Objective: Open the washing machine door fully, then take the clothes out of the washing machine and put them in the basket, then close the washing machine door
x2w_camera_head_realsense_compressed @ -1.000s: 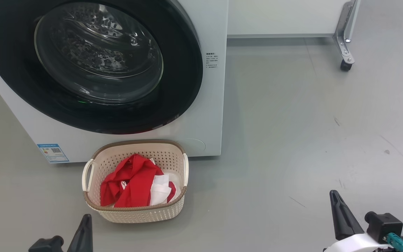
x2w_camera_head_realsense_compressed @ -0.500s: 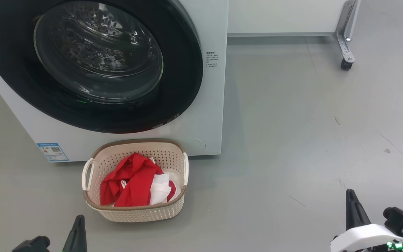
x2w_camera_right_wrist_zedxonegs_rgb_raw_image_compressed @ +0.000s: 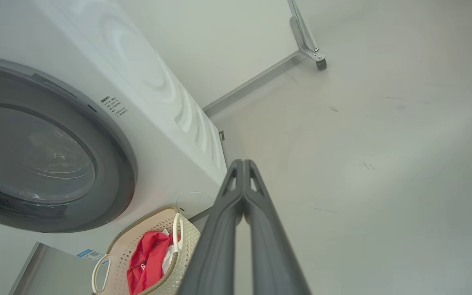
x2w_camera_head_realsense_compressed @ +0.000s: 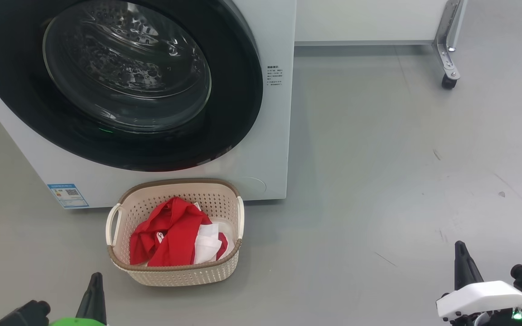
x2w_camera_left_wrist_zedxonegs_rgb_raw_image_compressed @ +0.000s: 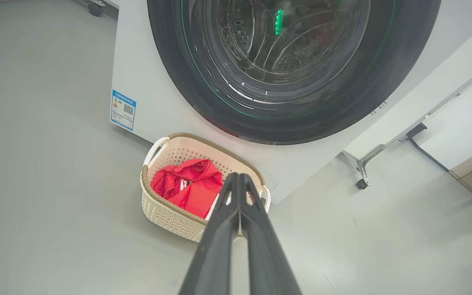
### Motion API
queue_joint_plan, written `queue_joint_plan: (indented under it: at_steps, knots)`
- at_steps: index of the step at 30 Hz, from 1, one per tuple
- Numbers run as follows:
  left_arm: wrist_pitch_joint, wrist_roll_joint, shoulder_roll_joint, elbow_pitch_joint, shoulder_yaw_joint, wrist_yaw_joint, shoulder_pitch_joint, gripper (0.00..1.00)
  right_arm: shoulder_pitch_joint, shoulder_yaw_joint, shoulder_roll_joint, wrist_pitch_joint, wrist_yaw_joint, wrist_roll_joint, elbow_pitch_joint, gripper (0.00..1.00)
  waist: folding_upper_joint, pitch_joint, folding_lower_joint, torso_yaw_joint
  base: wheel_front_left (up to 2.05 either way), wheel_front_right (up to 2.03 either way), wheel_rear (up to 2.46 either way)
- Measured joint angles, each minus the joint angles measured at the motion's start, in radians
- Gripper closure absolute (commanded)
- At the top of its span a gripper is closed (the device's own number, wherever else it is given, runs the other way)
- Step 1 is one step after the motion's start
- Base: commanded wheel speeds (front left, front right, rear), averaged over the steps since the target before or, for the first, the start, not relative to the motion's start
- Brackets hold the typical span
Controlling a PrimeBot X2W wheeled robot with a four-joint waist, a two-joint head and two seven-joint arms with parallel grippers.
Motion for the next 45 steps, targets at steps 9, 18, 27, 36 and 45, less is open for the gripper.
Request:
queue_joint_plan:
  at_steps: [9, 18, 27, 36, 45]
  knots:
    - [0.026, -0.093, -0.002, -0.007, 0.012, 0.0, -0.007, 1.0, -0.018, -0.017, 0.002, 0.028, 0.006, 0.101, 0.004, 1.0, 0.0, 0.002, 0.0, 0.0, 0.0, 0.0, 0.0]
    - [0.058, -0.192, -0.004, -0.014, 0.029, 0.0, -0.026, 1.0, -0.035, -0.035, 0.002, 0.058, 0.01, 0.216, 0.008, 1.0, 0.0, 0.005, 0.0, 0.0, 0.0, 0.0, 0.0]
    - [0.088, -0.3, -0.006, -0.02, 0.043, 0.0, -0.039, 1.0, -0.052, -0.053, 0.003, 0.091, 0.015, 0.332, 0.011, 1.0, 0.0, 0.008, 0.0001, 0.0, 0.0, 0.0, 0.0]
    - [0.122, -0.414, -0.007, -0.027, 0.062, 0.0, -0.057, 1.0, -0.07, -0.072, 0.003, 0.123, 0.022, 0.46, 0.015, 1.0, 0.0, 0.011, 0.0, 0.0, 0.0, 0.0, 0.0]
    - [0.154, -0.509, -0.008, -0.036, 0.077, 0.0, -0.069, 1.0, -0.088, -0.089, 0.003, 0.151, 0.024, 0.576, 0.017, 1.0, 0.0, 0.013, 0.0, 0.0, 0.0, 0.0, 0.0]
